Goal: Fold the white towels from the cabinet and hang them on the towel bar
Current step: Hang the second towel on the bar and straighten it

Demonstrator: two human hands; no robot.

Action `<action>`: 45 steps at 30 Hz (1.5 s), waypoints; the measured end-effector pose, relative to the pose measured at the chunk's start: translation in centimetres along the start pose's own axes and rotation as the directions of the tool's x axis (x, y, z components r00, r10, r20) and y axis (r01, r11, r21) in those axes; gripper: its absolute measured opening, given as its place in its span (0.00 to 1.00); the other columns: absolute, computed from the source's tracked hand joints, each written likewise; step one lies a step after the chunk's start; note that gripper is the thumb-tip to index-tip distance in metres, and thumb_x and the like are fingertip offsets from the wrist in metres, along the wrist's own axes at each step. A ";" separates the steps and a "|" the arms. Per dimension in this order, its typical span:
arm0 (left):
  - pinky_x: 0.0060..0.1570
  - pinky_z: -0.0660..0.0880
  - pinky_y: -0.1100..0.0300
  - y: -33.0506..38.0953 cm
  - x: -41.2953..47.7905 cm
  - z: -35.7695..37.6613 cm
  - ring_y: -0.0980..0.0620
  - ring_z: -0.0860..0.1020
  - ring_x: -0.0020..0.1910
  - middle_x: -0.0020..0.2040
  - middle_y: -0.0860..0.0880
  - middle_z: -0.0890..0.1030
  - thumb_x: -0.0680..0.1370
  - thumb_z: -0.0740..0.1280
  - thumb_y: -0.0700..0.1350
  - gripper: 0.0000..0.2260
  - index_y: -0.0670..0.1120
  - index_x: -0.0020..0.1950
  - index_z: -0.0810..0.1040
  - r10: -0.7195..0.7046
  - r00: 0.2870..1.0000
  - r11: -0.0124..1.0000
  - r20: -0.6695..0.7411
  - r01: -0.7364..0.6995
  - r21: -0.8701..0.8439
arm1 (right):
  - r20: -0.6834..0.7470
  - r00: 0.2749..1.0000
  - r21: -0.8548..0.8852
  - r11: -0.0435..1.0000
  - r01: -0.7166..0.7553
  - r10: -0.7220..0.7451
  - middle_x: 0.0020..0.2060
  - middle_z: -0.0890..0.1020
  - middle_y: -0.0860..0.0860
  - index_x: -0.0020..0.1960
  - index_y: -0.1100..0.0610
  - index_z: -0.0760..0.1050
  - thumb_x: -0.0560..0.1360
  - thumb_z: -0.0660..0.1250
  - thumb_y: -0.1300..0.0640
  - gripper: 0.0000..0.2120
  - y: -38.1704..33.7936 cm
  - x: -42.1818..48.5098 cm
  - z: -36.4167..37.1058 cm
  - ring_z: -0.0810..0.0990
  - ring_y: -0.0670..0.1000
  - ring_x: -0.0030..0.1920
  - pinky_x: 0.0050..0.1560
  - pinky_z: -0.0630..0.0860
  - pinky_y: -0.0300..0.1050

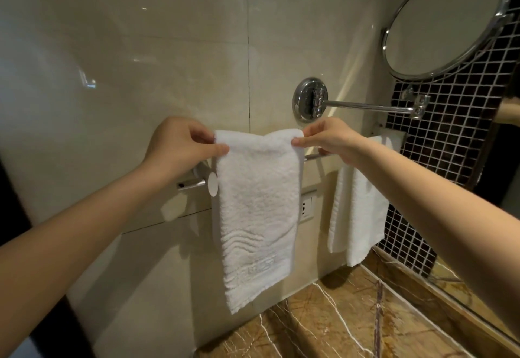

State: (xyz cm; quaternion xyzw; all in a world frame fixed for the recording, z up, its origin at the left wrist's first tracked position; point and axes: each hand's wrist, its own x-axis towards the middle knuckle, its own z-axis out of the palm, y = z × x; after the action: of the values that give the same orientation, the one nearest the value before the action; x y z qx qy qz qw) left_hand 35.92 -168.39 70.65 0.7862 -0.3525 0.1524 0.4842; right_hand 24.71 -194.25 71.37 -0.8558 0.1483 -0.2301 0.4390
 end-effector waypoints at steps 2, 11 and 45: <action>0.34 0.71 0.65 0.0 -0.4 0.3 0.62 0.77 0.33 0.32 0.59 0.80 0.63 0.79 0.49 0.10 0.54 0.31 0.79 0.004 1.000 0.999 -0.017 -0.004 0.048 | -0.001 1.000 -0.004 1.000 0.020 -0.020 0.20 0.75 0.41 0.30 0.53 0.76 0.68 0.77 0.57 0.12 0.7 0.0 0.1 0.70 0.37 0.22 0.25 0.66 0.29; 0.27 0.70 0.71 -0.8 -1.5 1.2 0.64 0.78 0.32 0.29 0.59 0.80 0.62 0.78 0.53 0.10 0.54 0.28 0.79 0.020 0.999 0.989 -0.026 -0.016 0.150 | -0.025 1.000 -0.093 0.996 0.013 -0.015 0.25 0.78 0.43 0.37 0.58 0.80 0.65 0.79 0.56 0.09 2.4 0.3 0.4 0.74 0.38 0.26 0.26 0.67 0.27; 0.46 0.68 0.68 -6.6 -10.9 7.1 0.56 0.74 0.47 0.45 0.54 0.76 0.70 0.67 0.58 0.11 0.53 0.45 0.77 0.037 0.991 0.999 -0.131 -0.039 -0.015 | 0.014 0.998 0.394 0.918 0.045 -0.055 0.48 0.85 0.48 0.52 0.54 0.80 0.73 0.70 0.56 0.08 8.5 -3.5 5.9 0.84 0.47 0.49 0.49 0.80 0.38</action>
State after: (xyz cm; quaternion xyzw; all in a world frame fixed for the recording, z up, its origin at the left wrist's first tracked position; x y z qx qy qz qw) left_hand 32.17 -168.29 56.53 0.7634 -0.3360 0.2099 0.5102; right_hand 24.40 -193.51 60.48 -0.7564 0.0714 -0.2556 0.5978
